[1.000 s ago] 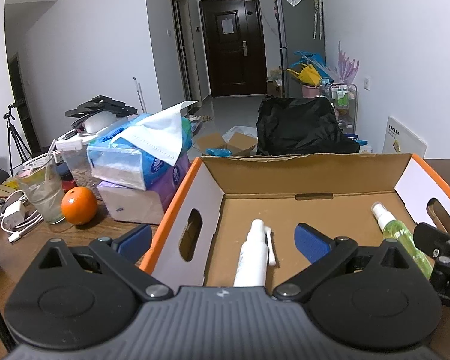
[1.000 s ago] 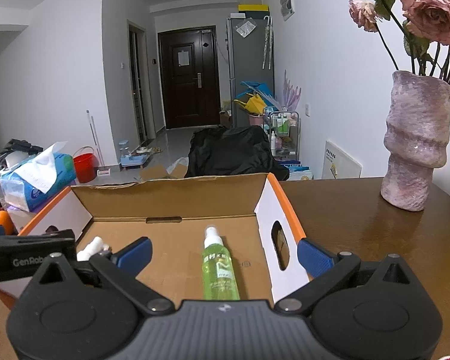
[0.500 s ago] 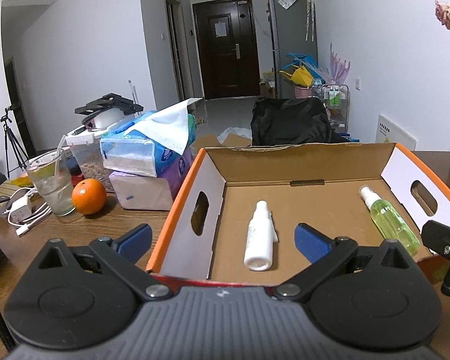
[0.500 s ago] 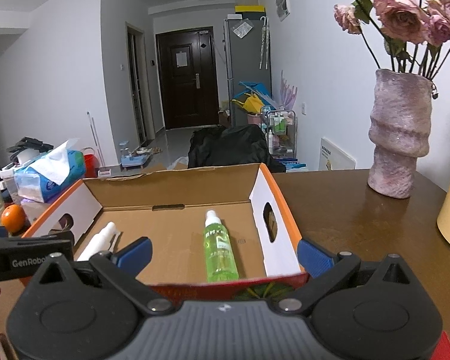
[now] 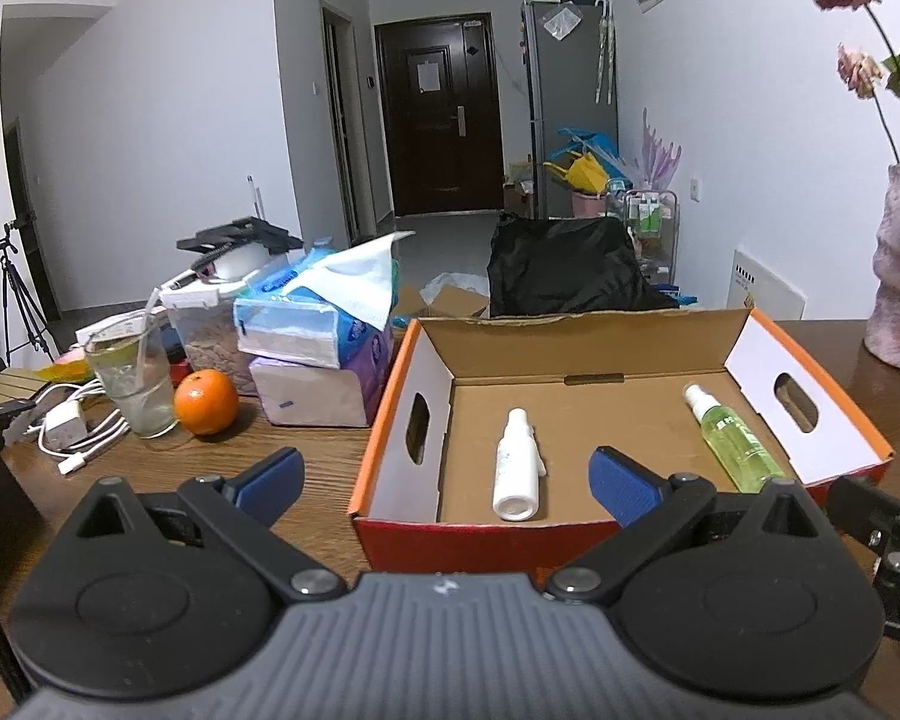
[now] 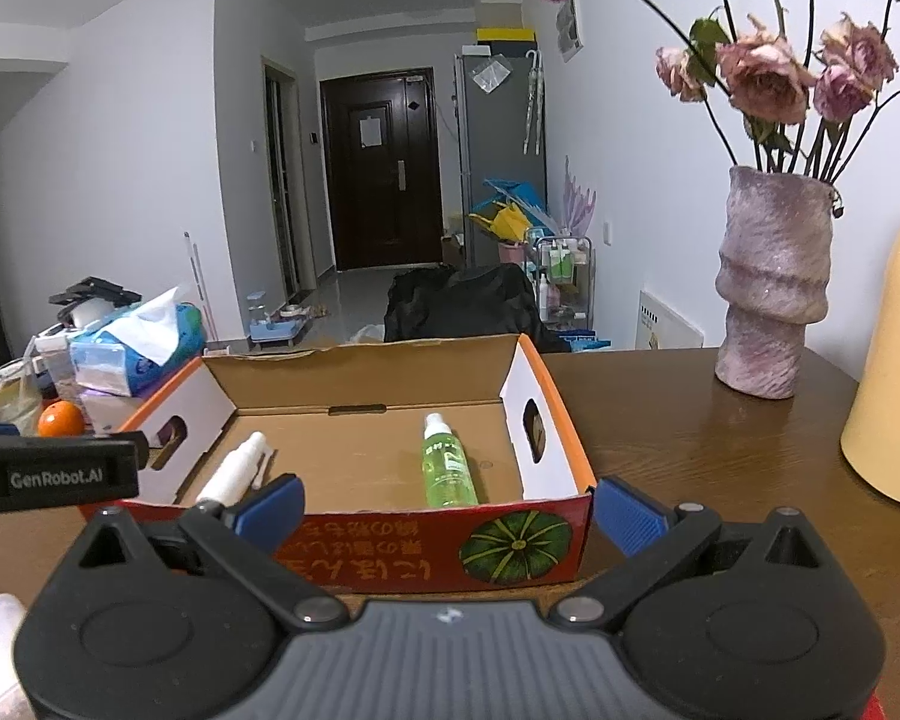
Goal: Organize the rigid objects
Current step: 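Withdraw both tools from the box back over the table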
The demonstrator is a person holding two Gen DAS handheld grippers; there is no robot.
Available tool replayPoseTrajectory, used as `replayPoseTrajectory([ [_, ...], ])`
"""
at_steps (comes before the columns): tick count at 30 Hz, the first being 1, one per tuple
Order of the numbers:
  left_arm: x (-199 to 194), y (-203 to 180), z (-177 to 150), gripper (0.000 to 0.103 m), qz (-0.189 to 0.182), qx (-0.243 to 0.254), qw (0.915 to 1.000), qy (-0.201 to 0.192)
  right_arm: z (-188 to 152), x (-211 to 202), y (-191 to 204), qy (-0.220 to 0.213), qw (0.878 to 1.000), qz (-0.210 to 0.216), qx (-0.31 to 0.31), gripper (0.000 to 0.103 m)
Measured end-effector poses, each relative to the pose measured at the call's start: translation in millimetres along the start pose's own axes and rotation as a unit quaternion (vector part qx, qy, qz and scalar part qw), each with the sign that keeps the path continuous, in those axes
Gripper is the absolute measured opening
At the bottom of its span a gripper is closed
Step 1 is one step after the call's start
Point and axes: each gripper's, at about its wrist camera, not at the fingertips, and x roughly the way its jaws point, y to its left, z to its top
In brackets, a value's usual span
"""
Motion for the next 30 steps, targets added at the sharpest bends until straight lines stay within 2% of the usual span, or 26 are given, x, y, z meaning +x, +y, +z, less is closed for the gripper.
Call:
replayPoseTrajectory([
  [13,-61.2,13.9,-6.4,0.103,-0.004,-0.004,0.9998,-0.017,-10.3,-57.6,6.9,-0.014,1.000,0.008,-0.005,0.103],
  [30,-131.4,32.7,-44.0,0.103,-0.014,-0.004,0.9996,-0.025,-39.3,-120.6,16.2,-0.019,0.999,0.026,-0.015,0.103],
])
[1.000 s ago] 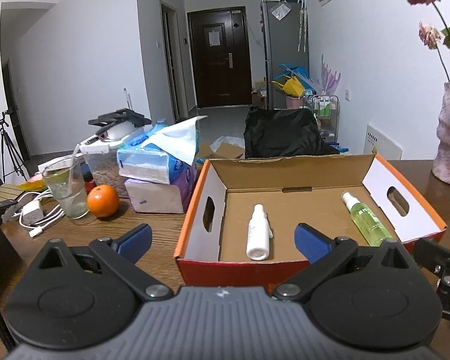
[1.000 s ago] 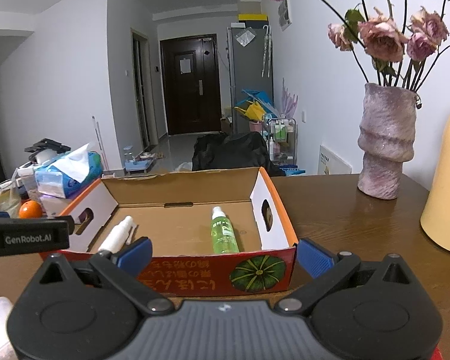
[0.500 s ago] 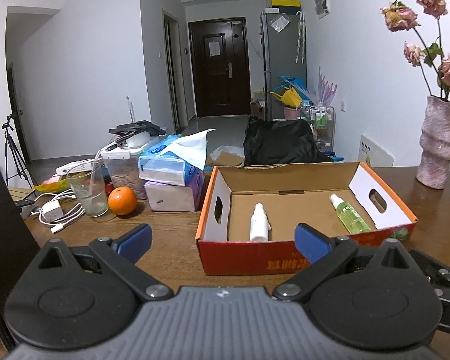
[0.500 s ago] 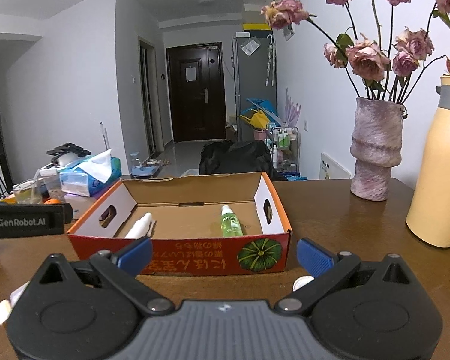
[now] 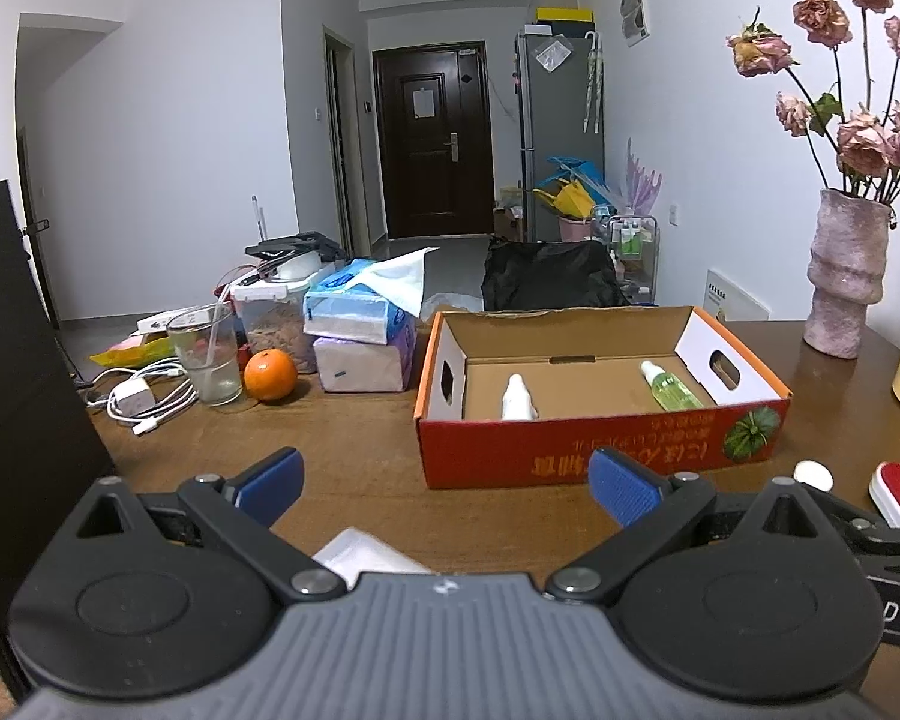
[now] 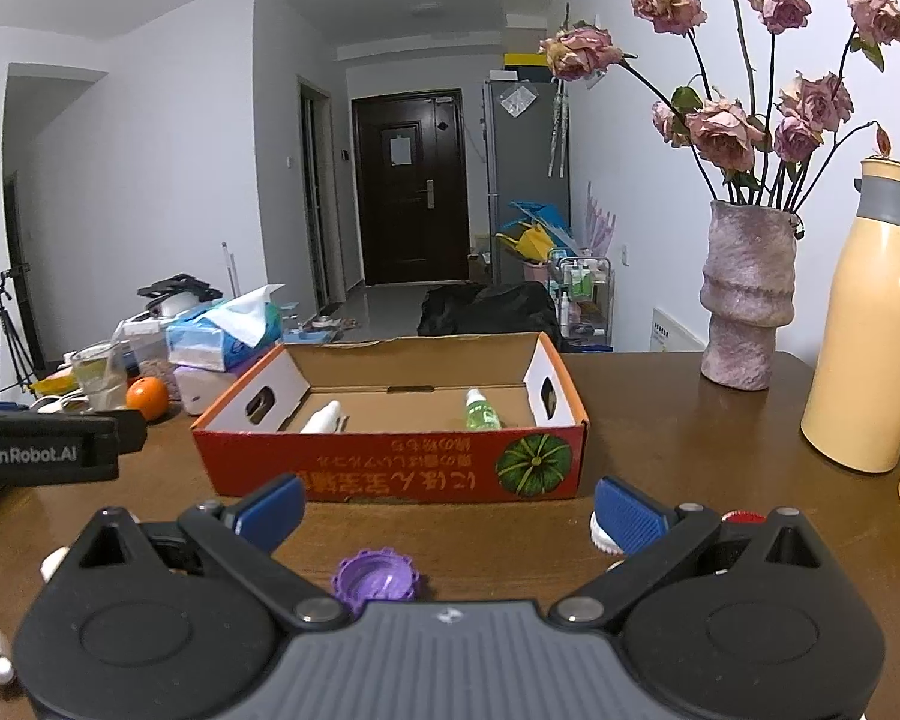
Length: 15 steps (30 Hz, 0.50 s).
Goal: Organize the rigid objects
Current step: 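Withdraw both tools from the box back over the table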
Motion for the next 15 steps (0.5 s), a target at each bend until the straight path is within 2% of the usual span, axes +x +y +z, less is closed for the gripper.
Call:
replayPoseTrajectory([
  [15,-49.2,19.7,-37.0,0.103,-0.001,-0.009,1.0000,0.003,-32.9,-47.9,21.7,0.001,0.999,0.025,-0.020,0.103],
])
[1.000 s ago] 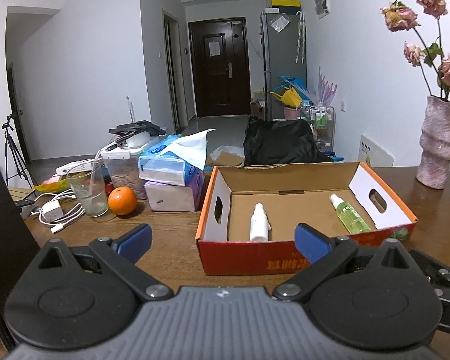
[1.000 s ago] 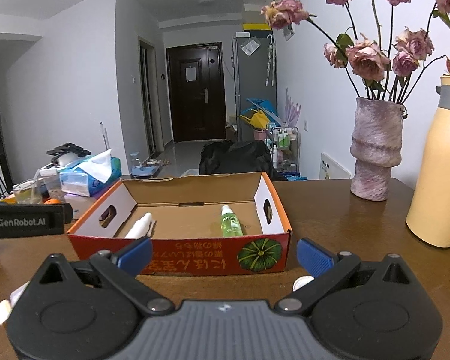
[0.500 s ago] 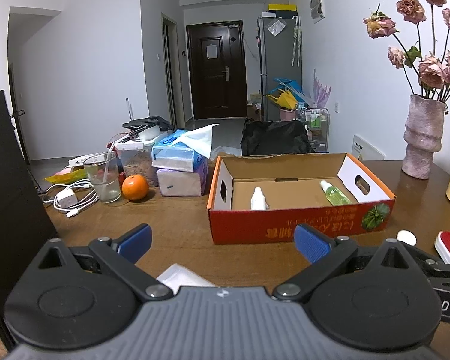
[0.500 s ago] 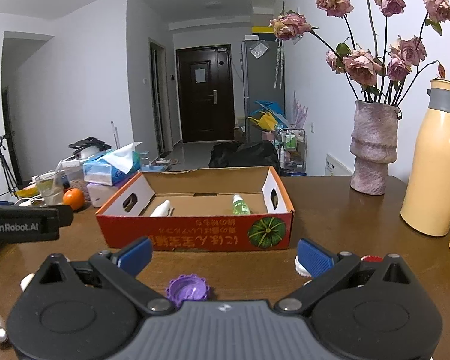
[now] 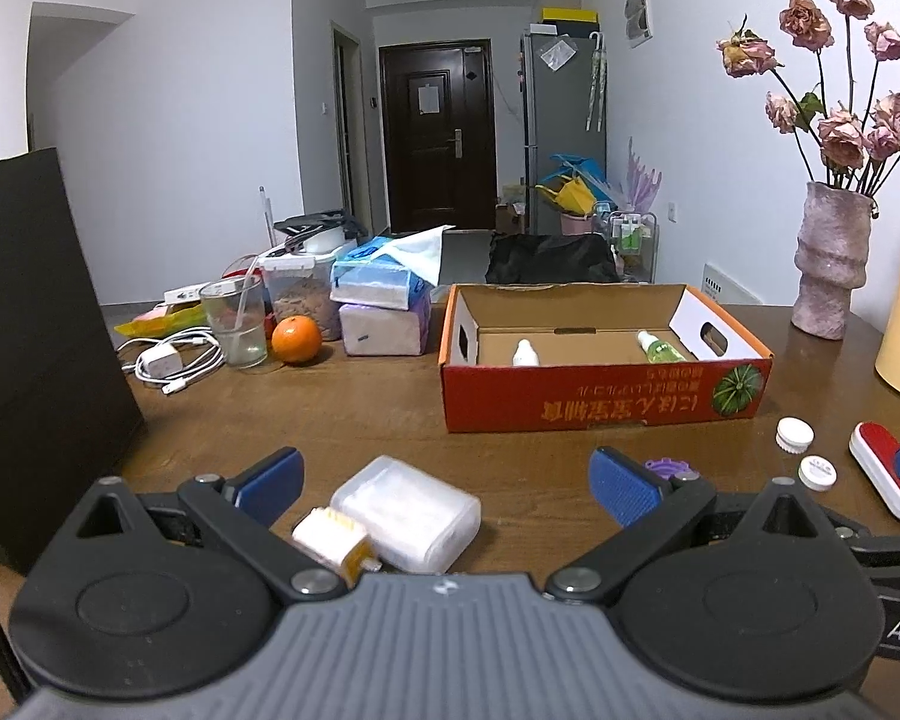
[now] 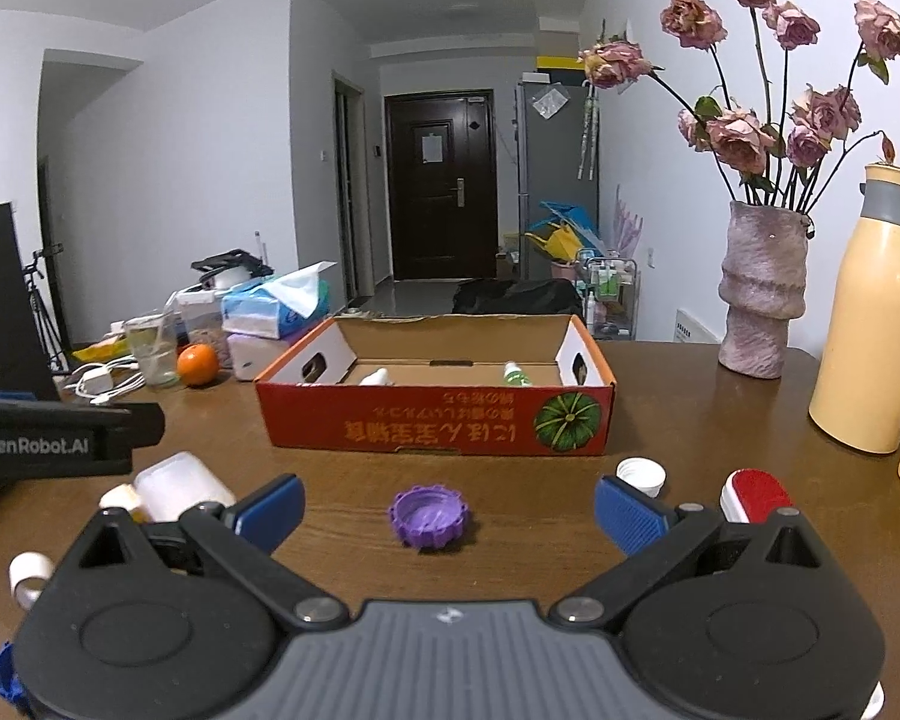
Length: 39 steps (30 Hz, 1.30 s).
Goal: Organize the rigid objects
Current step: 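Withdraw both tools from the box back over the table, then carry the blue cap with the left tool while the right tool approaches the white tape roll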
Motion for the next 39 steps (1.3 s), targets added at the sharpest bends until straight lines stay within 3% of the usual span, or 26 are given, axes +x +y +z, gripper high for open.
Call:
replayPoseTrajectory([
  [16,-29.3,35.3,-35.3,0.103,0.008,-0.009,0.9998,0.015,-20.5,-31.4,28.6,0.006,0.999,0.026,-0.019,0.103],
  [39,-41.9,88.8,-80.5,0.103,0.030,-0.013,0.9983,0.049,-49.4,-29.0,72.5,0.043,0.997,0.064,-0.031,0.103],
])
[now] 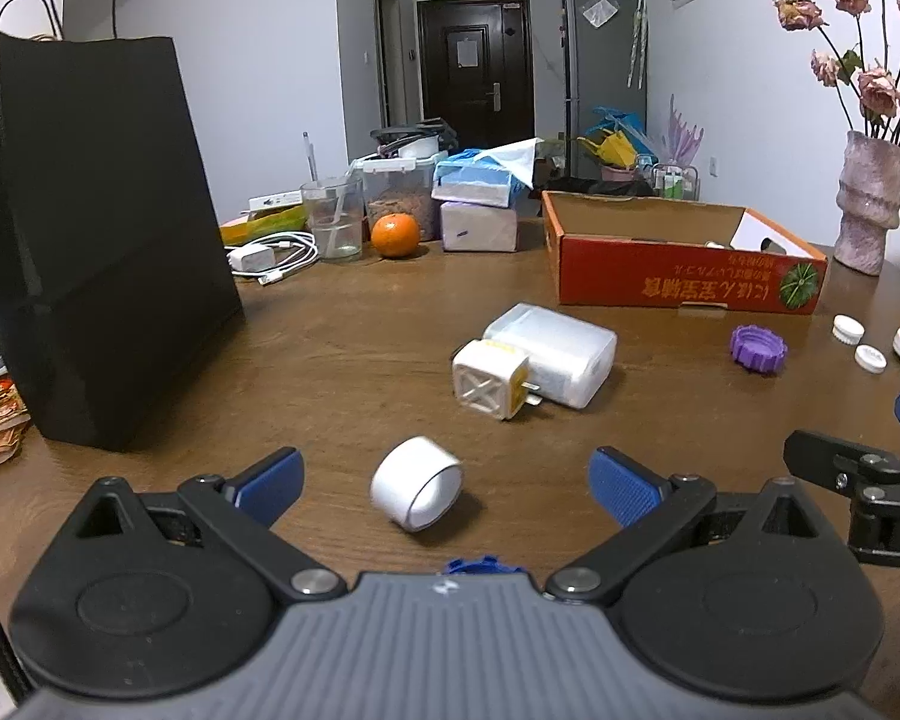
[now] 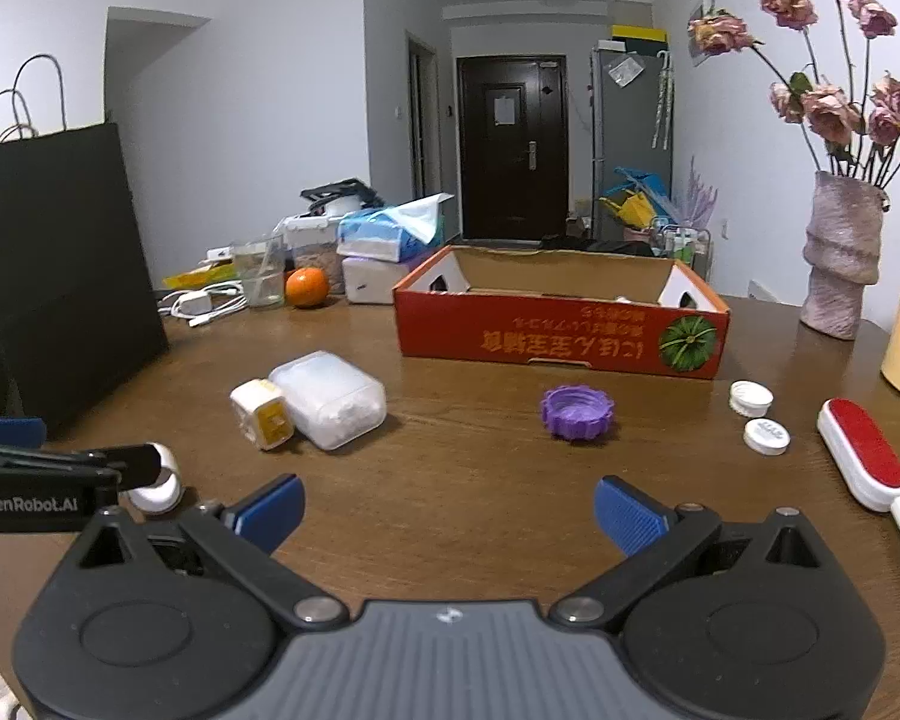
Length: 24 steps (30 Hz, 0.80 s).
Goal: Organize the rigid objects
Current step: 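Carry the blue cap with the left tool while the right tool approaches the white tape roll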
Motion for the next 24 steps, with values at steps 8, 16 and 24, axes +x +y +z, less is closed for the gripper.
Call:
replayPoseTrajectory([
  [8,0.4,5.7,-16.8,0.103,-0.008,-0.007,0.9998,0.019,-6.5,4.3,9.0,0.010,1.000,0.003,-0.005,0.103],
  [16,9.6,-3.0,-35.3,0.103,-0.021,-0.009,0.9990,0.039,-16.2,7.9,5.6,0.019,1.000,-0.001,-0.004,0.103],
  [24,16.6,-9.4,-49.6,0.103,-0.022,-0.014,0.9982,0.053,-25.3,9.4,0.4,0.022,1.000,0.002,-0.001,0.103],
])
